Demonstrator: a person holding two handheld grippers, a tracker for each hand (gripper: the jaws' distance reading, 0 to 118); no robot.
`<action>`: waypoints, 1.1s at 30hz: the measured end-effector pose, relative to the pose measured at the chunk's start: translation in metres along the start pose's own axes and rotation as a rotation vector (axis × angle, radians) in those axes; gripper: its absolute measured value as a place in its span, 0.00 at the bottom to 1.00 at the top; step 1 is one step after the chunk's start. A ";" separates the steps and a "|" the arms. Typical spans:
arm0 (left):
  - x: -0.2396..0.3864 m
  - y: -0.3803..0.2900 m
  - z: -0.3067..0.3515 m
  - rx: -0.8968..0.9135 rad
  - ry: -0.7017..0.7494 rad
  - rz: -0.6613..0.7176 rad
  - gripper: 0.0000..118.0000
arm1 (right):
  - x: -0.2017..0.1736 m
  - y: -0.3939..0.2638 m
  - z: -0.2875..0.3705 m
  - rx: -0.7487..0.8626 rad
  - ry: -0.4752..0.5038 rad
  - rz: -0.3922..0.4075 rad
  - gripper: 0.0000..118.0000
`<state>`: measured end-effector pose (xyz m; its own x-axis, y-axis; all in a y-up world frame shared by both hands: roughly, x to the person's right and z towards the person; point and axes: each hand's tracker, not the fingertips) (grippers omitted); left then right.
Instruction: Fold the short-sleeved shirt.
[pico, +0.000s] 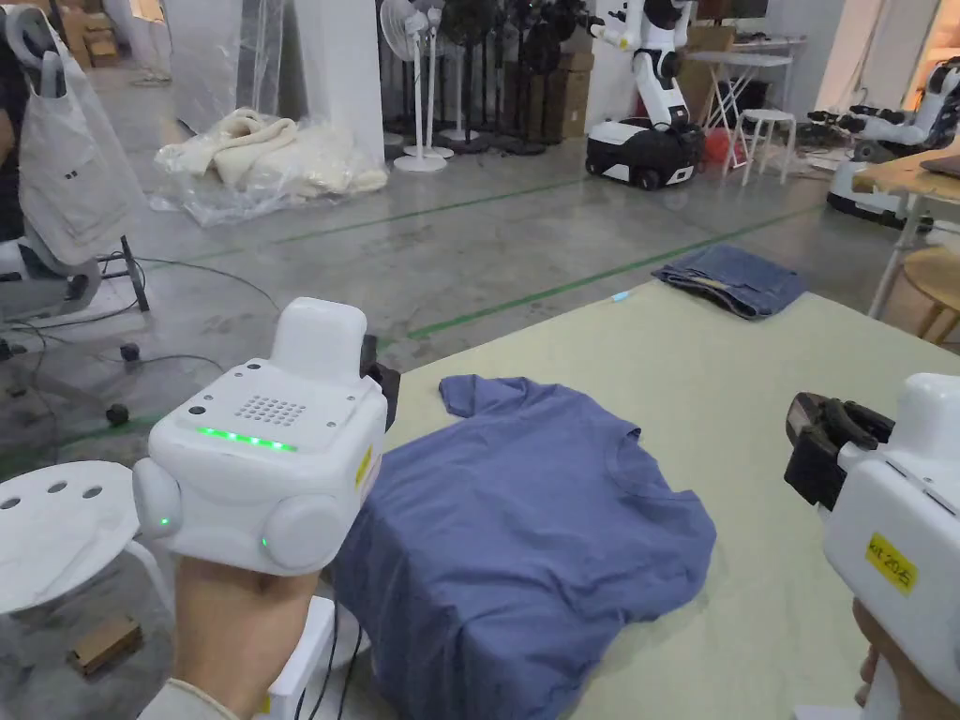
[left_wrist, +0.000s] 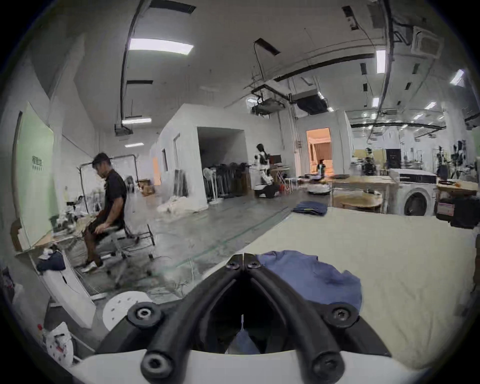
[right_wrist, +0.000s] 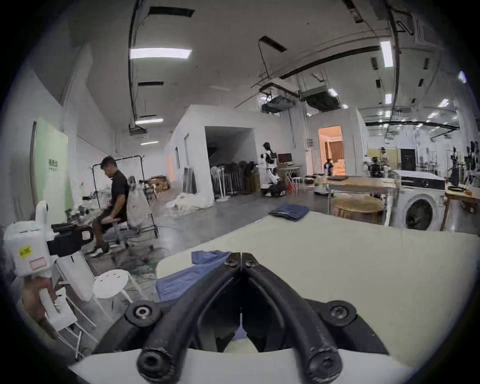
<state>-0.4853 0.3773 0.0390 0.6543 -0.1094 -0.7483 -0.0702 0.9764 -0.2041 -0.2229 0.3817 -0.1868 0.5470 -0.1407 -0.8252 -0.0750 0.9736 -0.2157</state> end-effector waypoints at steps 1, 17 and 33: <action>0.010 0.006 -0.001 -0.035 -0.037 0.002 0.00 | 0.002 -0.003 -0.002 -0.010 0.002 -0.002 0.00; 0.123 -0.096 -0.310 -1.070 -0.404 0.058 0.00 | 0.035 -0.066 -0.077 -0.274 0.014 0.017 0.00; 0.166 -0.165 -0.331 -1.073 -0.368 -0.324 0.95 | 0.056 -0.091 -0.095 -0.341 -0.014 -0.015 0.00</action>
<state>-0.6140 0.1366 -0.2605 0.9234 -0.0920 -0.3726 -0.3431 0.2373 -0.9088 -0.2646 0.2685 -0.2625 0.5611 -0.1496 -0.8141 -0.3404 0.8548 -0.3918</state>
